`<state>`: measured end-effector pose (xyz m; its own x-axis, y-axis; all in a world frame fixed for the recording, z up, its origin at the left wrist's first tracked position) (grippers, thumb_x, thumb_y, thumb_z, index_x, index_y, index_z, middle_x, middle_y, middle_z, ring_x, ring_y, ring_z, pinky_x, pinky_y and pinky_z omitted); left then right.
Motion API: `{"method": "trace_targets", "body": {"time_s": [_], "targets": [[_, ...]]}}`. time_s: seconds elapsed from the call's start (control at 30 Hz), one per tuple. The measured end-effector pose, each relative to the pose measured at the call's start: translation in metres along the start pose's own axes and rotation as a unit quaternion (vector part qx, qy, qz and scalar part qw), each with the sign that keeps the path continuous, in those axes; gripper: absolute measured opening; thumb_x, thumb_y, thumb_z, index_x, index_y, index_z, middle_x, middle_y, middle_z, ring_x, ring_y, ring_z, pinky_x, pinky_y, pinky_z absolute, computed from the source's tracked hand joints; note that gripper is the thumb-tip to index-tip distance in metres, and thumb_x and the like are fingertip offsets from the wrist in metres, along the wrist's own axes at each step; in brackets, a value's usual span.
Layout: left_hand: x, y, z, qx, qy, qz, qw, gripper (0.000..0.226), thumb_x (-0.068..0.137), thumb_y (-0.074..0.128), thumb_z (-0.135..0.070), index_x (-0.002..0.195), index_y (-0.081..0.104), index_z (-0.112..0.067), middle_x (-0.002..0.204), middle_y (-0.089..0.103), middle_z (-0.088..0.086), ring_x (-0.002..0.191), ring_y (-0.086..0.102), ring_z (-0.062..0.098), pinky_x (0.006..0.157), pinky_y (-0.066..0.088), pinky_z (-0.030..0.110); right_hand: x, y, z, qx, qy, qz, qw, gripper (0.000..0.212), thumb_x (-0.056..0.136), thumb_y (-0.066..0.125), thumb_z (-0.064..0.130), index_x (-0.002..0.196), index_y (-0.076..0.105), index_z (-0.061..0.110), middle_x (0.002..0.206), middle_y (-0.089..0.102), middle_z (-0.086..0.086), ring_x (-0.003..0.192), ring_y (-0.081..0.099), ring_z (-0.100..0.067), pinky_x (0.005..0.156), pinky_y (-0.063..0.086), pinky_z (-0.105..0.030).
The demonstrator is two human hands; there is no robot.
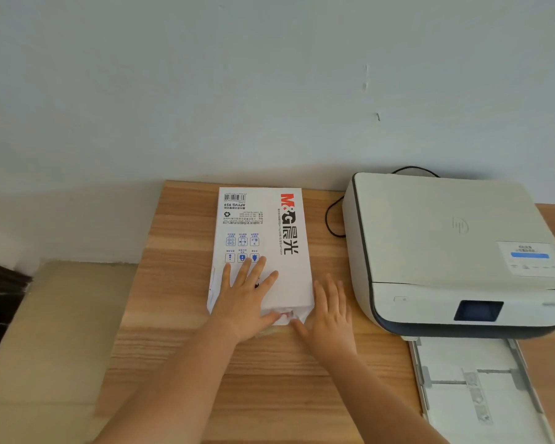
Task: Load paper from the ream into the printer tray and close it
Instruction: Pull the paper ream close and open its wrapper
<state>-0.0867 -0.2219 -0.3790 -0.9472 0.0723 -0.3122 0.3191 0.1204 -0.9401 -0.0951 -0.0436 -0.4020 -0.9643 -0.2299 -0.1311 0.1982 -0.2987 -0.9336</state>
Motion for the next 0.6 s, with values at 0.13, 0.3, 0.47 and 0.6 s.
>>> {"method": "trace_targets", "body": {"time_s": [0.13,0.3,0.47,0.6], "targets": [[0.0,0.006,0.0,-0.002,0.004,-0.002,1.0,0.081,0.084,0.032,-0.073,0.15,0.003,-0.037,0.16,-0.017,-0.002,0.145,-0.02,0.023,0.114,-0.013,0.057,0.001,0.003,-0.003,0.002,-0.021,0.033,0.999,0.092,0.081,0.042,0.073,0.152,0.014,0.023,0.162,0.005,-0.004,0.149,-0.001,-0.024,0.115,0.019,-0.044],[0.001,0.013,-0.003,0.006,0.011,0.004,1.0,0.083,0.084,0.036,-0.072,0.15,0.0,-0.037,0.159,-0.02,-0.002,0.144,-0.023,0.023,0.113,-0.015,0.057,-0.001,0.005,-0.016,0.021,-0.027,0.068,0.997,0.085,0.086,0.061,0.055,0.15,0.014,0.025,0.161,0.006,0.001,0.148,-0.001,-0.021,0.116,0.025,-0.044],[0.002,0.016,-0.008,0.024,0.016,0.015,0.999,0.088,0.083,0.042,-0.07,0.15,-0.005,-0.037,0.158,-0.024,-0.002,0.144,-0.024,0.024,0.113,-0.015,0.058,-0.007,0.002,-0.034,0.058,0.006,0.09,0.994,0.081,0.091,0.062,0.036,0.154,0.011,0.026,0.162,0.003,0.006,0.149,0.005,-0.017,0.117,0.023,-0.036],[0.002,0.019,-0.011,0.017,0.022,0.014,1.0,0.089,0.082,0.044,-0.068,0.151,-0.001,-0.036,0.159,-0.021,-0.001,0.144,-0.023,0.024,0.11,-0.018,0.058,-0.01,-0.002,-0.037,0.069,0.012,0.091,0.993,0.079,0.092,0.059,0.039,0.154,0.011,0.03,0.162,0.006,0.007,0.148,0.009,-0.015,0.116,0.021,-0.033]]}}
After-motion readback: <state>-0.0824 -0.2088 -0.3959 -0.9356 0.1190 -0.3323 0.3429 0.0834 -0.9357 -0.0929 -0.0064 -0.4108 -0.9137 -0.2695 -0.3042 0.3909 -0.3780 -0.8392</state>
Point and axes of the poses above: each hand's wrist, its own x-axis towards the middle knuckle, its own y-axis out of the palm, z = x × y, the point moved 8 cm from there along x, towards the middle knuckle
